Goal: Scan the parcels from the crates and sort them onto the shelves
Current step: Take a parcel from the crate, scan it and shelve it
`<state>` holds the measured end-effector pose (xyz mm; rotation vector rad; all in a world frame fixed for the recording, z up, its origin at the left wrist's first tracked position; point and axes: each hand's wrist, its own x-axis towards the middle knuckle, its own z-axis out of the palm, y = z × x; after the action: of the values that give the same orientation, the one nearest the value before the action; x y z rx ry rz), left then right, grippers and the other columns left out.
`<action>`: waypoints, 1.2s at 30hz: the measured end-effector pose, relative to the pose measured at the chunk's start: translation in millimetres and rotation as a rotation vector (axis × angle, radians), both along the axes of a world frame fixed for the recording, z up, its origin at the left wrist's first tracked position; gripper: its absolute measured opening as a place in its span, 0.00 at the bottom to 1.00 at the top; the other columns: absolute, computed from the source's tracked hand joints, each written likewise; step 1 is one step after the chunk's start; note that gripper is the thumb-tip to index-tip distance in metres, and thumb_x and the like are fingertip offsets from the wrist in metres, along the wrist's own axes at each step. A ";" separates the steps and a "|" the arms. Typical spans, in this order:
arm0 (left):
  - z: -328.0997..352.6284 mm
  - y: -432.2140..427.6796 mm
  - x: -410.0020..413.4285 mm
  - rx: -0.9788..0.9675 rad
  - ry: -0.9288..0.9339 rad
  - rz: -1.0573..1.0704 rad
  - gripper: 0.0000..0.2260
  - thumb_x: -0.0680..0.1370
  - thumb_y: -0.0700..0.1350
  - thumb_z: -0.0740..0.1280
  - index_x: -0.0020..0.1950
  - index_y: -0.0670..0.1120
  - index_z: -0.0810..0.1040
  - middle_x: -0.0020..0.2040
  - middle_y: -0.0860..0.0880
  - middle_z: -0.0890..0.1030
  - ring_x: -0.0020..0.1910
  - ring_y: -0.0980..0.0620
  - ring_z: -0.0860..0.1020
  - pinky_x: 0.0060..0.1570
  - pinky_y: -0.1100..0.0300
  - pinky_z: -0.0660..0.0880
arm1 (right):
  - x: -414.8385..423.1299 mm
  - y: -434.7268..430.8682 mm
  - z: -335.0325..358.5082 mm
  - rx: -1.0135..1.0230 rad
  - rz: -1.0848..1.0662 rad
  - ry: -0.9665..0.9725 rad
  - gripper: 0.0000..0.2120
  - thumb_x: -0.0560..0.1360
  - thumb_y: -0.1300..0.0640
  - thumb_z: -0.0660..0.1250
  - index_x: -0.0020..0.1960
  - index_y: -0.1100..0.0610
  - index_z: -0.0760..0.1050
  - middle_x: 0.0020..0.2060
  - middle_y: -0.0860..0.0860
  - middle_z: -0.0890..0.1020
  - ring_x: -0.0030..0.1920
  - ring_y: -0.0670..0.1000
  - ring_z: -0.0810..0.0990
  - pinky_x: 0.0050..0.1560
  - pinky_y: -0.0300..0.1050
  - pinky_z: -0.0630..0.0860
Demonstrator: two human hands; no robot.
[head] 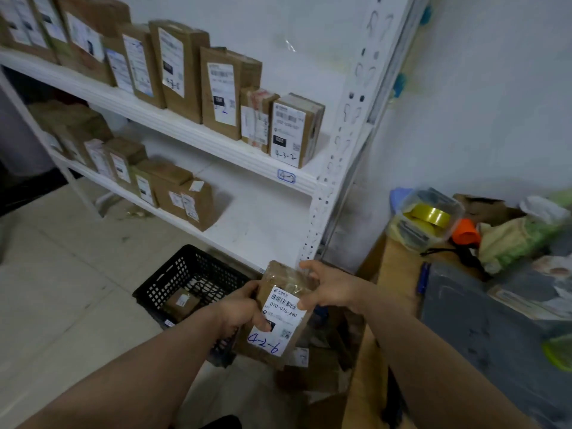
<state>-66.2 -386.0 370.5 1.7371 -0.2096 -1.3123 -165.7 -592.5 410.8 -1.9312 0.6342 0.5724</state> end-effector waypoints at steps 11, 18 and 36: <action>-15.4 40.9 152.9 0.053 -0.066 0.338 0.13 0.75 0.29 0.69 0.52 0.47 0.76 0.55 0.44 0.82 0.48 0.50 0.79 0.38 0.65 0.80 | 179.5 53.1 -22.9 -0.335 -0.134 -0.056 0.39 0.62 0.50 0.83 0.64 0.50 0.64 0.59 0.53 0.72 0.56 0.54 0.77 0.57 0.55 0.80; -55.6 88.1 283.1 0.138 -0.104 0.351 0.10 0.77 0.26 0.67 0.53 0.38 0.77 0.46 0.41 0.78 0.41 0.47 0.77 0.29 0.65 0.73 | 316.6 70.3 -61.1 -0.458 -0.202 -0.022 0.37 0.68 0.59 0.78 0.70 0.58 0.61 0.62 0.59 0.65 0.43 0.52 0.72 0.47 0.45 0.74; -148.4 146.3 416.1 0.362 -0.415 -0.276 0.13 0.80 0.38 0.66 0.65 0.44 0.73 0.58 0.50 0.77 0.54 0.55 0.72 0.38 0.68 0.65 | 481.9 60.1 -176.0 -0.545 -0.307 0.176 0.34 0.72 0.64 0.72 0.73 0.56 0.58 0.65 0.65 0.63 0.42 0.59 0.73 0.50 0.56 0.82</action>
<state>349.9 -239.7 222.0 2.3521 -0.4855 -1.2199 316.2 -532.5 234.8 -2.2303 1.2778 0.3996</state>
